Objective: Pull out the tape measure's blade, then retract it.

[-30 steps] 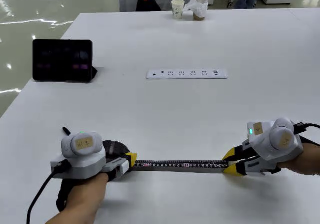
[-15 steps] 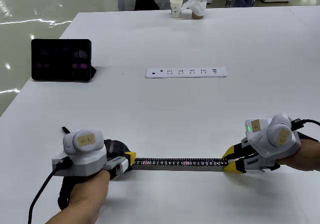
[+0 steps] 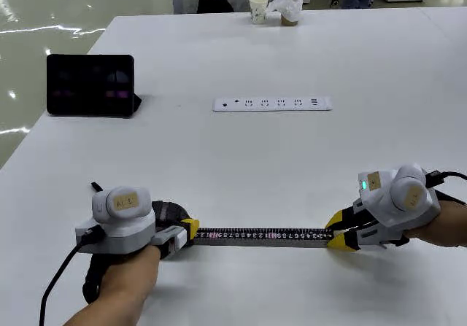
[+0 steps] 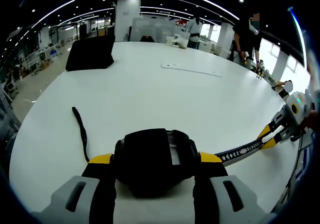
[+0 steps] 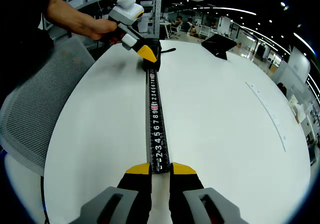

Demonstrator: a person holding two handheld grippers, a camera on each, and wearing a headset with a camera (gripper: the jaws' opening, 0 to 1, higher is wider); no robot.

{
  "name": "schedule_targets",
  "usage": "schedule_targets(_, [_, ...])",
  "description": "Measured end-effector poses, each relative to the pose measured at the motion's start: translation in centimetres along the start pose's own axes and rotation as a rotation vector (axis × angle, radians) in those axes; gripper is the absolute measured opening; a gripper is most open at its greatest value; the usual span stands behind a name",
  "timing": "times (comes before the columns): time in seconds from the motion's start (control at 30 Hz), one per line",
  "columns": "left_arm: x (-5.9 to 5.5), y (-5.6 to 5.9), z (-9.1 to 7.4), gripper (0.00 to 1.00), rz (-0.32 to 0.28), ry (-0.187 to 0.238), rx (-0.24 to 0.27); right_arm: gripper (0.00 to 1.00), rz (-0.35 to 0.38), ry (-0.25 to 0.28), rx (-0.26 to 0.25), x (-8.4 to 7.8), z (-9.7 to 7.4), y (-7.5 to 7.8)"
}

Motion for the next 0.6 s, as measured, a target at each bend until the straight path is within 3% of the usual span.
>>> schedule_targets(0.6, [-0.03, -0.05, 0.09, 0.57, -0.003, 0.001, -0.009, 0.09, 0.002, -0.003, -0.002, 0.26, 0.19, -0.01])
Point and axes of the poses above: the centre of the closed fingertips' face, and the gripper's own axes: z roughly forward along the fingers, y roughly to its right, x roughly out of its top, the point moved 5 cm from there along -z, roughly backward along the fingers, and after that the axes turned 4 degrees about z, right-handed, at the moved point
